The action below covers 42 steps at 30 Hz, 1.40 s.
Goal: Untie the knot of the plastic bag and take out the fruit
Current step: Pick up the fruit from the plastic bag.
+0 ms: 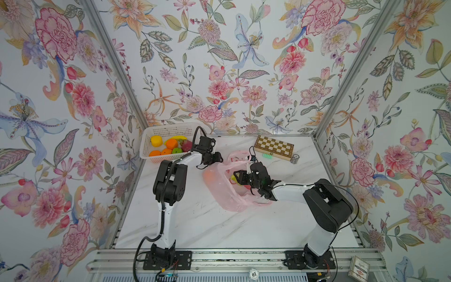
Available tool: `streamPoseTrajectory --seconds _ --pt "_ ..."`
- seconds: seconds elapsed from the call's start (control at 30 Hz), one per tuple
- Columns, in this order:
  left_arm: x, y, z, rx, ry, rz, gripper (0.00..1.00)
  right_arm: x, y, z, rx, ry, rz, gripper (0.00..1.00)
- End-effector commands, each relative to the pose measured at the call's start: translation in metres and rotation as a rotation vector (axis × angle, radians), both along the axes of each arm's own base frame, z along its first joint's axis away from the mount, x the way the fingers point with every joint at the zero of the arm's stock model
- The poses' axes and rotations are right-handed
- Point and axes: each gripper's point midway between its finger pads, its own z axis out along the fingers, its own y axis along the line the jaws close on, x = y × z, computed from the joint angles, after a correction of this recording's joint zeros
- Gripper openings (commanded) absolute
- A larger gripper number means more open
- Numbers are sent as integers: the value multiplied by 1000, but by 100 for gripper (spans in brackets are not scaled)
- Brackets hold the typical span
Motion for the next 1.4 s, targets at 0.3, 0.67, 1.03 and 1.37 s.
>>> streamPoseTrajectory --seconds 0.3,0.67,1.03,1.37 --pt "-4 14 101 -37 -249 39 71 -17 -57 61 384 -7 -208 27" --pt "-56 -18 235 -262 -645 -148 73 -25 -103 98 363 11 -294 28" --pt "-133 -65 276 -211 -917 -502 79 -67 -172 102 148 157 -357 28" --pt "-197 -94 314 -179 -1311 -774 80 -41 -186 228 377 -19 -364 29"
